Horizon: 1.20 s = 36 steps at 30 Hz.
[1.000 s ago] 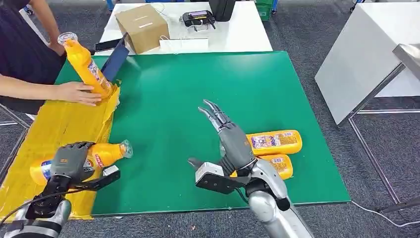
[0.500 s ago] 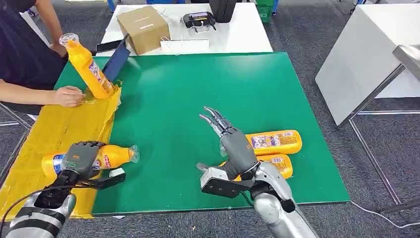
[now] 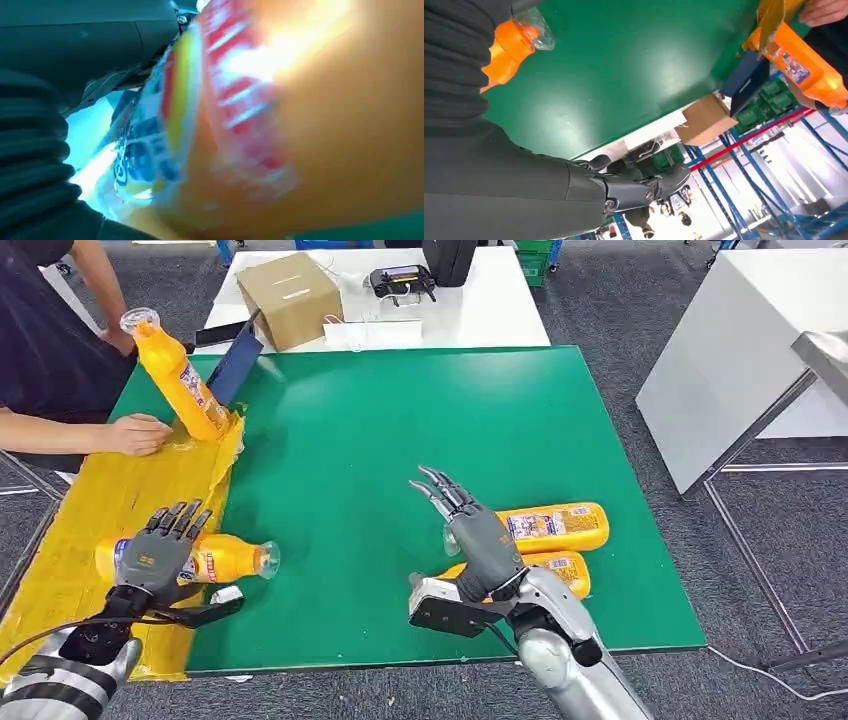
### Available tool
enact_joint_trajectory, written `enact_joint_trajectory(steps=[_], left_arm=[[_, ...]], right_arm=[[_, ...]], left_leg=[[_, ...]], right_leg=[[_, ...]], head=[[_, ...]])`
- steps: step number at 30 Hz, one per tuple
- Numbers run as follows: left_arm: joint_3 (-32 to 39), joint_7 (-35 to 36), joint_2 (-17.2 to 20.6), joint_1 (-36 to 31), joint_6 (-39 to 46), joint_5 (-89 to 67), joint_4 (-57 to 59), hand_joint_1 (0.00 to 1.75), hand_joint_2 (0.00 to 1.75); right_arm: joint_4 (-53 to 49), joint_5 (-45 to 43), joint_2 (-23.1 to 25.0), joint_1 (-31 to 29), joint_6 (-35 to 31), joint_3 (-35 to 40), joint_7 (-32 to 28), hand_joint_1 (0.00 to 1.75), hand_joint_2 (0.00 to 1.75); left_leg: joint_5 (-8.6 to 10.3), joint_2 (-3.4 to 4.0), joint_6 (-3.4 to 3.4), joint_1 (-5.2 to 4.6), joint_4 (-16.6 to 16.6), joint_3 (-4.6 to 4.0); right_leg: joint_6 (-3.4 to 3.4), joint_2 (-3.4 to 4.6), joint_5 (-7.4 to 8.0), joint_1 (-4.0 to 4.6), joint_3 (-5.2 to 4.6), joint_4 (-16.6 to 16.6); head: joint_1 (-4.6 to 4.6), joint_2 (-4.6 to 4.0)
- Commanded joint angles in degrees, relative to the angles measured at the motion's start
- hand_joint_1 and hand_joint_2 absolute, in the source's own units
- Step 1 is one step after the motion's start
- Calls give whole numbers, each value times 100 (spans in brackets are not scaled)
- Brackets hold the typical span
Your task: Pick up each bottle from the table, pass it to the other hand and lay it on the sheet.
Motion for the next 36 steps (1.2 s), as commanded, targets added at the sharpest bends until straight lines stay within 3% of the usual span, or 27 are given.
enact_joint_trajectory(steps=[1,9,10,14,15,16,18,19,22,23,24,25,27,31,33,35,36], left_arm=[[-421,-12,13,-8,-48,-15,495,0,0],[-738,304,33,217,860,-15,-8,0,0],[-1180,862,259,223,1131,-15,-220,0,0],[-2394,2352,589,-191,1435,-15,-412,0,0],[-3069,3317,626,-555,1415,-15,-305,0,0],[-3438,3786,609,-932,1196,-15,-229,0,0],[-3144,3786,604,-1067,1574,-15,-302,0,0],[-2967,3786,669,-1099,1732,-15,-430,0,0],[-1946,3753,554,-318,1878,-15,-1811,0,0],[-1218,3292,337,12,1878,-15,-2090,0,0],[-954,3058,191,134,1878,-15,-2097,0,0],[-308,2343,-223,358,1878,-15,-2060,0,0],[-308,2343,-223,358,1878,-15,-2060,0,0],[549,1627,-492,592,1878,-15,-2363,0,0],[1292,855,-1204,795,1878,-15,-2548,0,0],[2590,-1018,-2199,878,1878,625,-2749,0,0],[2978,-1590,-2486,827,1878,897,-2579,0,0]], right_arm=[[410,-7,-156,-263,45,171,17,0,175],[352,102,-353,182,-13,-114,53,0,175],[326,101,-381,281,-28,-180,6,0,175],[252,192,-371,426,-58,-213,-41,0,175],[173,256,-364,513,-81,-215,-30,0,175],[70,351,-364,620,-107,-200,17,0,175],[-96,406,-436,804,-141,-181,27,0,175],[-190,484,-484,917,-185,-170,37,0,175],[-461,568,-605,1292,-263,-190,27,0,175],[-549,639,-629,1424,-302,-182,12,0,175],[-564,662,-632,1450,-306,-181,12,0,175],[-629,765,-667,1520,-320,-134,11,0,175],[-629,765,-667,1520,-320,-134,11,0,175],[-746,812,-711,1623,-357,-120,21,0,175],[-839,892,-779,1740,-404,-58,84,0,175],[-892,939,-853,1812,-465,20,149,0,175],[-909,963,-861,1834,-500,31,185,0,175]], left_leg=[[-11,3,-3,4,-7,28],[-13,-10,-3,4,-9,35],[-12,-15,-2,4,-10,30],[-11,-14,-2,5,1,11],[-17,-33,-4,12,8,12],[-23,-29,-6,14,9,18],[-2,-62,-5,13,11,-27],[-10,-59,-7,15,13,-14],[-10,-27,0,11,9,-23],[-18,-27,0,12,11,-15],[-26,-29,1,13,14,-9],[-28,-10,-1,8,9,-5],[-26,-18,0,2,3,2],[-40,-3,2,4,11,-3],[-43,-2,-2,0,10,-7],[-34,-17,2,-3,3,-13],[-40,-26,4,0,6,-7]], right_leg=[[-5,33,-5,-1,26,-10],[-6,26,-11,-1,38,-16],[-5,18,-10,-1,34,-17],[-3,12,-11,1,12,-7],[-6,4,-20,6,19,-3],[-9,17,-23,7,23,-4],[-6,-33,-16,10,-17,2],[-8,-21,-23,10,-7,2],[-3,-4,-13,10,-18,-3],[-3,5,-18,10,-9,-2],[-3,12,-24,10,-1,1],[-1,19,-20,5,-4,-4],[0,14,-22,0,5,-8],[-3,31,-22,0,-8,-5],[-2,34,-22,-2,-15,-3],[2,15,-18,-5,-19,-11],[3,13,-24,-3,-7,-12]], head=[[0,0],[-2,0],[-2,0],[2,0],[2,0],[2,0],[0,0],[-2,0],[2,0],[0,0],[-4,0],[2,0],[0,0],[0,0],[0,0],[-2,0],[-2,0]])
